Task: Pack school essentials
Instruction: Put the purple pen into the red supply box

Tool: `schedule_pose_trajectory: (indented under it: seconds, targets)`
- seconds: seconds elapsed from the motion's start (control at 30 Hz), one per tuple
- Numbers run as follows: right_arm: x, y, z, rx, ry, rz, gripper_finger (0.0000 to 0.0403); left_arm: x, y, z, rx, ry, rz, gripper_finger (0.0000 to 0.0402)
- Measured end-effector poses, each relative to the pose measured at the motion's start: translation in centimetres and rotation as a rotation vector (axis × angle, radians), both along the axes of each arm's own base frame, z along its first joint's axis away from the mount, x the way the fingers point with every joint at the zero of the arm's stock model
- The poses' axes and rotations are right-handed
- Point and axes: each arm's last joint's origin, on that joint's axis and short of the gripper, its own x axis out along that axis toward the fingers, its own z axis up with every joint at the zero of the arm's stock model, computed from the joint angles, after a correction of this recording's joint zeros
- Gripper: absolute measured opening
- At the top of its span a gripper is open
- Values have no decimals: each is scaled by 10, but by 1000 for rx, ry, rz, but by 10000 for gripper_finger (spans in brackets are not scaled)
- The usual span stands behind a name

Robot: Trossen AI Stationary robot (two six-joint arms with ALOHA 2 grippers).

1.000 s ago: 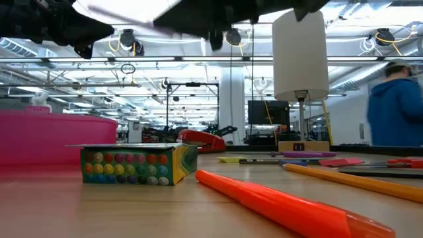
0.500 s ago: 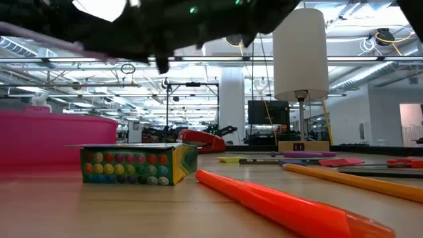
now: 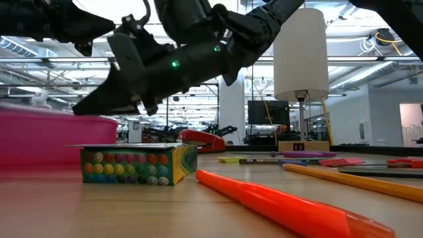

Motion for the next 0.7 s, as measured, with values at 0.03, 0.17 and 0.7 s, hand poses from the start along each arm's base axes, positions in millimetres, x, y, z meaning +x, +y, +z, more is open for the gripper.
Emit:
schedule_pose_trajectory:
  seconds: [0.03,0.17,0.7]
  targets:
    - [-1,0,-1,-10,12,6,27,0,0,0,0,0,0,33]
    - [-2,0,-4,-17,36,38,27,0,0,0,0,0,0,33]
    - [-3,0,-6,-47,53,68,87,0,0,0,-1,2,0,33]
